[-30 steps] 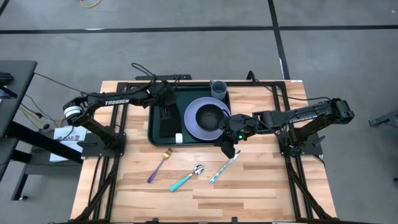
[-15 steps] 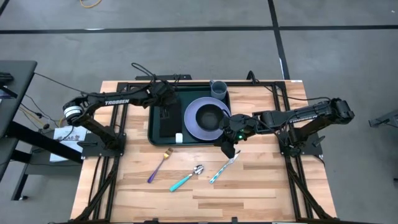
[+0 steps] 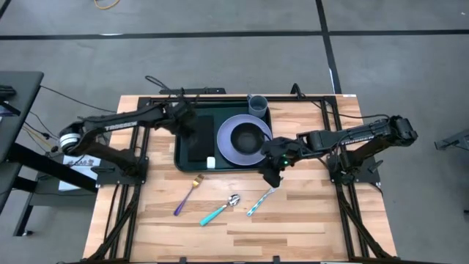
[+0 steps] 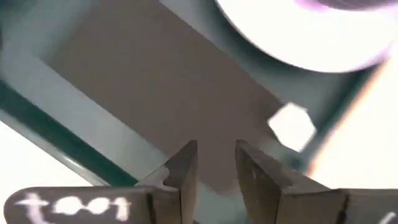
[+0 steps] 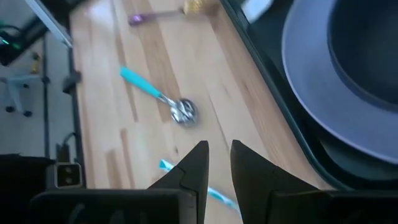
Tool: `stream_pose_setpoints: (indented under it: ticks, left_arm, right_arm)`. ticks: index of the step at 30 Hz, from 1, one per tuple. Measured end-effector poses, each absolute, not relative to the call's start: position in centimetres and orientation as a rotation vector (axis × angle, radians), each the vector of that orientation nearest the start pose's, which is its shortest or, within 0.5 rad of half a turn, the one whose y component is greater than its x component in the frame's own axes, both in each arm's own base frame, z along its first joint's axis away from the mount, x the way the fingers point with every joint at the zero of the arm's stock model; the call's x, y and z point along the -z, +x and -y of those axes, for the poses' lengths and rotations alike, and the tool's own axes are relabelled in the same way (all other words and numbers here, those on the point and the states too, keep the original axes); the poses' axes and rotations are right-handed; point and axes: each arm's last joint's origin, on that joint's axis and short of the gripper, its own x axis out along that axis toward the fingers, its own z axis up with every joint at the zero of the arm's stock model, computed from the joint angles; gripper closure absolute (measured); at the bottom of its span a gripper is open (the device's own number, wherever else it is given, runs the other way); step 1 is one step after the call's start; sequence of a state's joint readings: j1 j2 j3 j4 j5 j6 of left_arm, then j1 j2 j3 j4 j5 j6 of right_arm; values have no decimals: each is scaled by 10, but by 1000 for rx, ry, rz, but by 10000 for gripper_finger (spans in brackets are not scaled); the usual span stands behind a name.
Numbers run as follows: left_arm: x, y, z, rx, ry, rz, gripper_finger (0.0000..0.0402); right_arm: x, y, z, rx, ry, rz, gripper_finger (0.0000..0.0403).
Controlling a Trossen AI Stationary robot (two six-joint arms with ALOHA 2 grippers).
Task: Set up tray
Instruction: Put the fork on the napkin on the serving tray
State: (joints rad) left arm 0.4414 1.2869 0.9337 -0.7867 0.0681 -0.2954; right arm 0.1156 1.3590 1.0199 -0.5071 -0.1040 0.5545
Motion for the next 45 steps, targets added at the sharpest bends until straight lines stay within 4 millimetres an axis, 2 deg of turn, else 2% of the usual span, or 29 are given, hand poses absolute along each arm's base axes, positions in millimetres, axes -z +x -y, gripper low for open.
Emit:
stream_pose_setpoints:
  ticks: [5, 10, 15, 21, 25, 30, 36, 40, 45]
  left_arm:
    - [-256, 211, -50, -416, -699, -1066, 310]
    - [-261, 206, 0, -449, -818, -1095, 310]
    - [-256, 203, 40, -491, -894, -1166, 293]
    - [-236, 210, 72, -551, -914, -1273, 269]
    - [-215, 222, 84, -589, -866, -1330, 267]
    - [-190, 233, 87, -652, -789, -1396, 269]
    - [-166, 250, 93, -626, -760, -1399, 269]
    - [-157, 256, 95, -624, -761, -1395, 269]
    - [-158, 256, 94, -657, -753, -1371, 269]
  right_arm:
    - [-262, 274, -37, 25, 483, -925, 343]
    - [-262, 274, -40, -13, 441, -927, 343]
    - [-262, 273, -44, -69, 352, -925, 343]
    - [-262, 273, -45, -123, 283, -923, 343]
    - [-261, 272, -45, -137, 254, -932, 343]
    - [-260, 270, -46, -168, 239, -962, 343]
    - [-258, 267, -46, -203, 254, -1002, 343]
    - [-258, 266, -46, -206, 257, -1009, 343]
    - [-258, 266, -46, -205, 260, -1009, 343]
